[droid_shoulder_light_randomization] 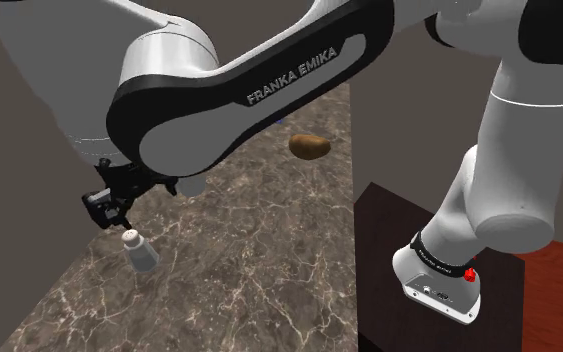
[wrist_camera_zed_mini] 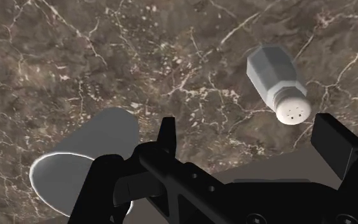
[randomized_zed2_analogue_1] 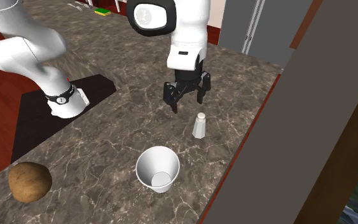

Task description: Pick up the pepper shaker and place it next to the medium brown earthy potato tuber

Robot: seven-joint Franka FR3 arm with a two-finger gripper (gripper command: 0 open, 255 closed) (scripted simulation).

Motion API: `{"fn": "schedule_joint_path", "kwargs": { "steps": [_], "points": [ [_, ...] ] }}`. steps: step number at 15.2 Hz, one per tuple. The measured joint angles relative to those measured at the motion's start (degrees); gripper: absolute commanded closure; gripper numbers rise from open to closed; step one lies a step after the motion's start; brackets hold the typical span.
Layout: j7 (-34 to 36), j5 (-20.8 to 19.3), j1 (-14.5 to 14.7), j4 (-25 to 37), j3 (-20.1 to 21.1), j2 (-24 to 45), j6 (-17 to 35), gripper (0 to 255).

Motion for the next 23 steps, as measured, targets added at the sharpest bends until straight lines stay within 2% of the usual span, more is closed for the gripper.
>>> {"fn": "schedule_joint_path", "kwargs": {
  "steps": [5,12,18,19,23],
  "points": [
    [4.0,-6.4,6.5,10.9,-1.7,10.8,-2.3,0],
    [5.0,-8.3,7.0,10.2,-2.7,13.7,0.8,0],
    [5.1,-8.4,7.0,9.9,-2.8,13.9,1.3,0],
    [5.1,-8.4,7.0,9.9,-2.8,13.9,1.3,255],
    [5.1,-8.4,7.0,9.9,-2.8,13.9,1.3,255]
  ]
}}
